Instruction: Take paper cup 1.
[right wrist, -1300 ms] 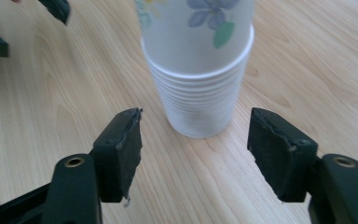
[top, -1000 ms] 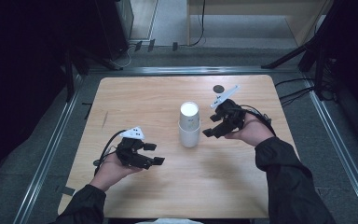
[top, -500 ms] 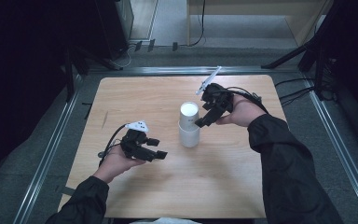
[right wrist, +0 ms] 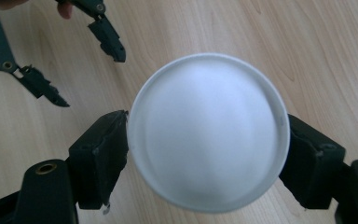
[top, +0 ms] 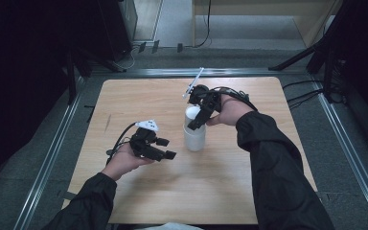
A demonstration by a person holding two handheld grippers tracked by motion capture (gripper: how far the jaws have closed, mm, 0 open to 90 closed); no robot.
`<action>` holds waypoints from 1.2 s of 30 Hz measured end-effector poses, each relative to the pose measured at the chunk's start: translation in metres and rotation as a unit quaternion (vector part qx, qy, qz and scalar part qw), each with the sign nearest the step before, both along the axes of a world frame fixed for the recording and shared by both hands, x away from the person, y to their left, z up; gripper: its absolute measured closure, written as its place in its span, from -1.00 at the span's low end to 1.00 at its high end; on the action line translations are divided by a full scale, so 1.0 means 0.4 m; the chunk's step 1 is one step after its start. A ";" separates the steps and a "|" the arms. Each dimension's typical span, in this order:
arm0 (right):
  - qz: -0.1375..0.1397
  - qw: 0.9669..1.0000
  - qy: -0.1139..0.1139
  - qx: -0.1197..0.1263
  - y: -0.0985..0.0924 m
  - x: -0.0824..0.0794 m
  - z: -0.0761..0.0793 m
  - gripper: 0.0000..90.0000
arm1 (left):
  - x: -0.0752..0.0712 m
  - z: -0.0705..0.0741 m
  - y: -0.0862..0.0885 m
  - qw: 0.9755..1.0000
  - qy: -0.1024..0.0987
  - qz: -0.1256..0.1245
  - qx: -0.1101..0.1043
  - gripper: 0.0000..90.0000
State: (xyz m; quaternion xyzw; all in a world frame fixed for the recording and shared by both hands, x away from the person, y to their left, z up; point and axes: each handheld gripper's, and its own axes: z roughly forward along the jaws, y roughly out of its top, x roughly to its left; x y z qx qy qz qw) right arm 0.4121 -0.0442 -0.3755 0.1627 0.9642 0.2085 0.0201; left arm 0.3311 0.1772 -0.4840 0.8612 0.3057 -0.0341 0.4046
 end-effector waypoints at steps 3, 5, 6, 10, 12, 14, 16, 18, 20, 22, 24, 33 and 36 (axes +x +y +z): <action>-0.003 1.000 0.000 -0.008 0.011 0.003 -0.003 -0.46 | -0.001 0.000 0.001 1.000 -0.002 -0.003 0.001 -0.33; -0.002 1.000 -0.003 -0.019 0.015 0.005 -0.003 -0.40 | -0.002 0.001 0.001 1.000 -0.003 -0.003 0.001 -0.33; -0.002 1.000 -0.006 -0.022 0.017 0.006 -0.003 -0.35 | -0.003 0.001 0.002 1.000 -0.004 -0.002 0.000 -0.33; -0.006 0.999 -0.003 -0.032 0.021 0.007 0.001 -0.31 | -0.006 0.002 0.005 1.000 -0.007 0.000 0.004 -0.33; -0.009 0.999 0.000 -0.037 0.023 0.009 0.003 -0.31 | -0.007 0.002 0.006 1.000 -0.008 0.000 0.005 -0.33; -0.012 0.999 0.002 -0.038 0.023 0.008 0.006 -0.30 | -0.008 0.002 0.007 1.000 -0.008 0.001 0.004 -0.33; -0.012 0.999 0.003 -0.038 0.022 0.008 0.009 -0.30 | -0.008 0.002 0.008 1.000 -0.007 0.000 0.006 -0.33; -0.014 0.999 0.005 -0.037 0.022 0.008 0.012 -0.29 | -0.008 0.002 0.010 1.000 -0.007 0.002 0.005 -0.33; -0.012 0.999 0.007 -0.038 0.021 0.009 0.013 -0.29 | -0.008 0.002 0.012 1.000 -0.007 0.004 0.004 -0.33; -0.013 0.999 0.008 -0.041 0.023 0.010 0.014 -0.29 | -0.008 0.003 0.016 1.000 -0.008 0.006 0.003 -0.33; -0.011 0.999 0.009 -0.047 0.024 0.010 0.018 -0.29 | -0.008 0.004 0.021 1.000 -0.007 0.009 0.000 -0.33; -0.010 0.999 0.004 -0.047 0.032 0.004 0.057 -0.28 | -0.005 0.003 0.025 1.000 -0.005 0.009 0.000 -0.33; -0.013 0.999 0.006 -0.045 0.029 0.001 0.077 -0.28 | -0.005 0.003 0.027 1.000 -0.004 0.011 -0.003 -0.33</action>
